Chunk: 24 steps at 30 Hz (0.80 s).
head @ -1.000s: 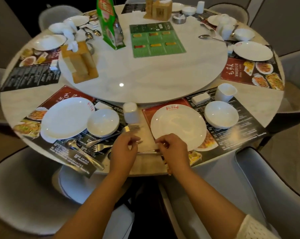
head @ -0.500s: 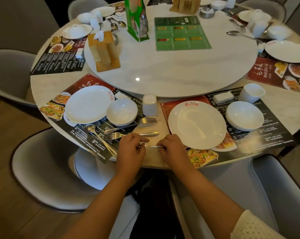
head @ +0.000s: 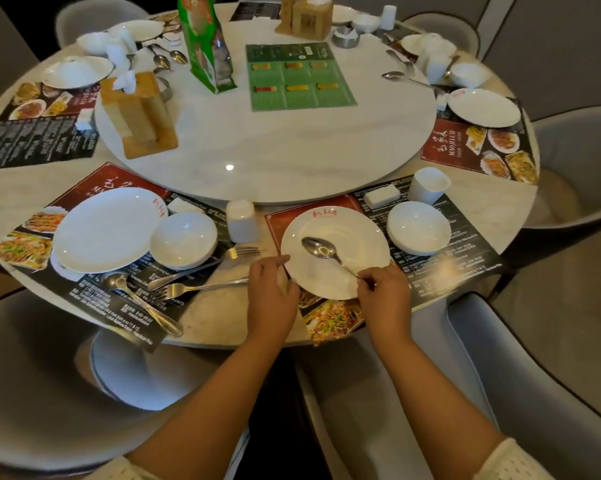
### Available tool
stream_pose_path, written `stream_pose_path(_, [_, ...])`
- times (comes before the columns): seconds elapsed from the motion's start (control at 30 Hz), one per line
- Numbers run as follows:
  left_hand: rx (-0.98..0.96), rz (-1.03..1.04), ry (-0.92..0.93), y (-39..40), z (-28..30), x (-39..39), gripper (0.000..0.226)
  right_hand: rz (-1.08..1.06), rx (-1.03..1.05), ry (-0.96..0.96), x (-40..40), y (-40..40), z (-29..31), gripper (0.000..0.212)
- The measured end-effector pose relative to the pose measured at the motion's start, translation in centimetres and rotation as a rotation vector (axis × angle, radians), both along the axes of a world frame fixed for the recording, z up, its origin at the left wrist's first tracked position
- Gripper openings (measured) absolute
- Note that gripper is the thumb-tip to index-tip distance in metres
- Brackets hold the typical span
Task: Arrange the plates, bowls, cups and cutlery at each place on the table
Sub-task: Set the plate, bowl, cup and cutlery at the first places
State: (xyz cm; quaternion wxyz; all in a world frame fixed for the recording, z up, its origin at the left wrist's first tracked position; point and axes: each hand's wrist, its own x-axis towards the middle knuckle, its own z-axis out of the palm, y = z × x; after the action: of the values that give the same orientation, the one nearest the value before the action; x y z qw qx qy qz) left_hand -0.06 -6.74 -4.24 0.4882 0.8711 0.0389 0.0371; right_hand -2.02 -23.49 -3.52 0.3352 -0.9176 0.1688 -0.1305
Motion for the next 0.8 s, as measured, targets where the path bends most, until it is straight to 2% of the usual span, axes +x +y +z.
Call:
stream_pose_path(0.1, [0.007, -0.031, 0.077, -1.2, -0.9, -0.3, 0.042, -0.057, 0.028, 0.022, 0.2, -0.8, -0.2, 0.014])
stream_pose_path(0.4, [-0.036, -0.046, 0.104, -0.9, -1.0, -0.5, 0.038, -0.073, -0.019, 0.021, 1.0, -0.3, -1.0, 0.015])
stream_pose_path(0.63, [0.017, -0.083, 0.058, 1.1, -0.7, -0.9, 0.031, -0.055, -0.096, 0.027, 0.9, 0.2, -1.0, 0.018])
stream_pose_path(0.8, [0.059, 0.011, -0.016, 4.9, 0.0, -1.4, 0.026, 0.024, -0.102, -0.053, 0.7, 3.3, -0.1, 0.021])
